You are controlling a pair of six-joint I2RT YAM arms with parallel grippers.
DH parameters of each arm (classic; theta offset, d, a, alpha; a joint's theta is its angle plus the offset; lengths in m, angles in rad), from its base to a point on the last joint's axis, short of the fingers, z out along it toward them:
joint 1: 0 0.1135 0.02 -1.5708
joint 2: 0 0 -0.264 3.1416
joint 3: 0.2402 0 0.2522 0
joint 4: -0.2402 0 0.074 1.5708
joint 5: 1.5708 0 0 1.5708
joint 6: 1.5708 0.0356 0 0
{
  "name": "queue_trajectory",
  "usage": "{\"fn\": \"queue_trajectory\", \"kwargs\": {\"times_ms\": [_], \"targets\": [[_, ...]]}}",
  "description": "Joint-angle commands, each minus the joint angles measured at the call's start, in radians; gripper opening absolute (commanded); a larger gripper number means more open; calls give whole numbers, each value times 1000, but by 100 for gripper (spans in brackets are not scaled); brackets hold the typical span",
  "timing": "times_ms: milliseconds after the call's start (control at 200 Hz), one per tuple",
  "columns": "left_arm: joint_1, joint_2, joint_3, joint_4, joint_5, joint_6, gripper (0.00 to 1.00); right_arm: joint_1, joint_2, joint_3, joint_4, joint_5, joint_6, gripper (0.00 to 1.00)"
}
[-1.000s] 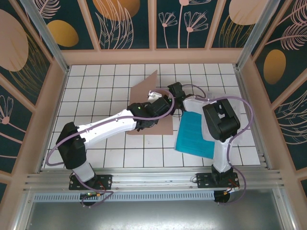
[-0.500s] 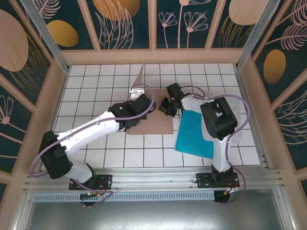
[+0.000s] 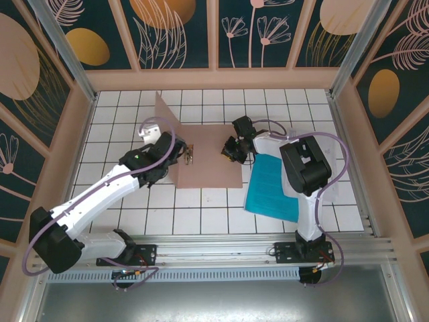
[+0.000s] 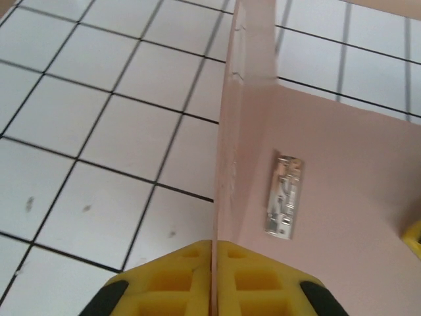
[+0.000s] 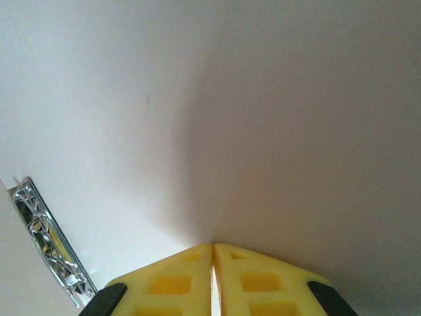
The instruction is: Put the files into the folder
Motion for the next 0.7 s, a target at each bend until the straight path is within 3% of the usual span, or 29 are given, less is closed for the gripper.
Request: {"fn": "queue_trajectory", "kwargs": {"times_ms": [0, 70, 165, 290, 585, 691], "targets": [[78, -16, -61, -99, 74, -60, 21, 1, 54, -21, -86, 22, 2, 13], [149, -26, -85, -100, 116, -64, 35, 1, 54, -24, -83, 15, 7, 13], [245, -26, -123, -90, 182, -62, 45, 2, 48, -31, -80, 15, 12, 13], [361, -20, -148, -87, 249, -74, 71, -2, 46, -33, -80, 14, 11, 13], [587, -36, -218, -56, 430, -155, 86, -9, 37, -47, -73, 12, 11, 13], [632, -62, -208, -75, 436, -214, 91, -11, 32, -56, -67, 7, 14, 13]]}}
